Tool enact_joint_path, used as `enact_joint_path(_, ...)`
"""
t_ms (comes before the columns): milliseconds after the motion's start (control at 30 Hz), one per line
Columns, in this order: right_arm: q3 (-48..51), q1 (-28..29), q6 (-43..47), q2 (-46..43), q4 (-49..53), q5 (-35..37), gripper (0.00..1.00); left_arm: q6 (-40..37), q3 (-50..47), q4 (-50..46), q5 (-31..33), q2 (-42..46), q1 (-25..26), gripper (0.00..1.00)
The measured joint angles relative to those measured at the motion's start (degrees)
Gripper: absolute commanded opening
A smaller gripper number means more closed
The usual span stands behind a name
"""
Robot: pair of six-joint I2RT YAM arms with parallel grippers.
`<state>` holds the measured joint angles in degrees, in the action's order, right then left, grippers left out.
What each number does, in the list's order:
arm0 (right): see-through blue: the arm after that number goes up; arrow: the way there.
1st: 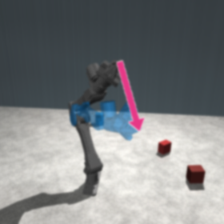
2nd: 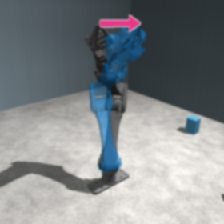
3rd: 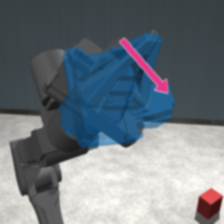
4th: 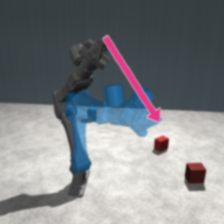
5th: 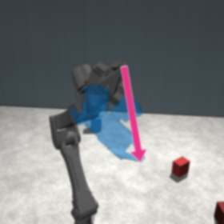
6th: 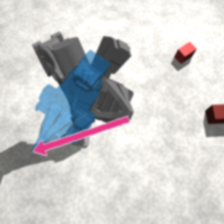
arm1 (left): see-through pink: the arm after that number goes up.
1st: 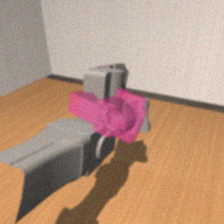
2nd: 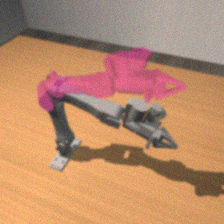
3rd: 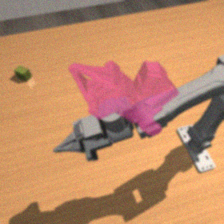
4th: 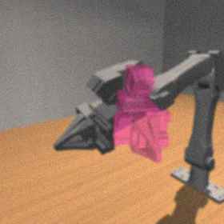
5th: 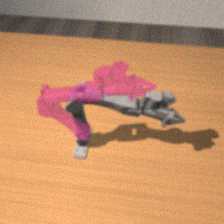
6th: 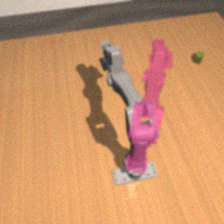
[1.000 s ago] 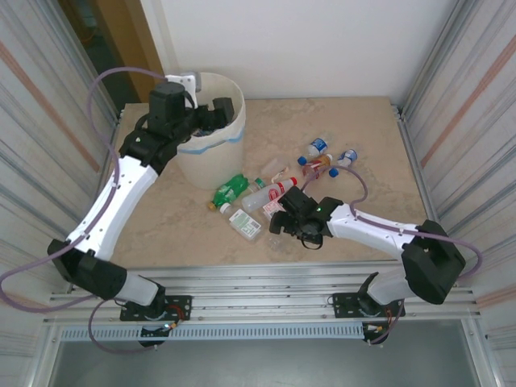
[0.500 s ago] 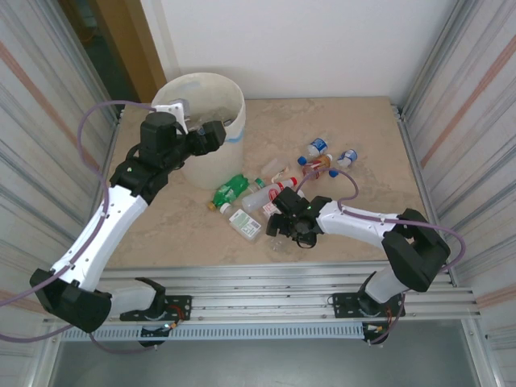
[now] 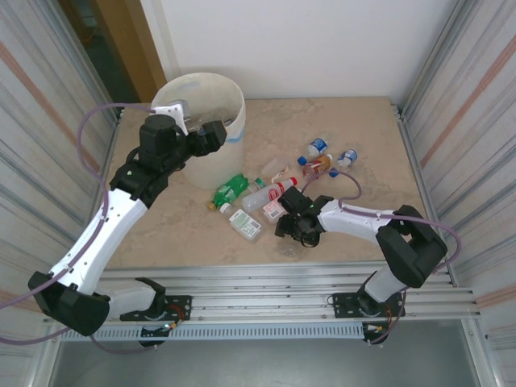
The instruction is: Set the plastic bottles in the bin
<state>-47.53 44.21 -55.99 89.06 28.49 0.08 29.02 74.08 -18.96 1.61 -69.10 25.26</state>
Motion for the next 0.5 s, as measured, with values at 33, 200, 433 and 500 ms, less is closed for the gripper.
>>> enact_joint_path(33,0.0,-0.02,0.24,0.22,0.09,0.04,0.72,0.0,-0.02,0.0,0.0,0.0,0.0,0.99)
enact_joint_path(200,-0.04,-0.33,1.55,0.5,0.74,0.04,0.61,0.02,-0.22,0.02,0.02,0.15,0.0,0.99)
enact_joint_path(433,-0.42,-0.37,2.67,0.37,0.37,0.04,0.46,0.42,-0.63,0.0,0.0,1.55,0.0,0.99)
enact_joint_path(500,-0.42,-0.37,2.93,0.13,0.7,0.44,0.45,0.44,-0.63,0.0,0.0,1.95,0.0,0.99)
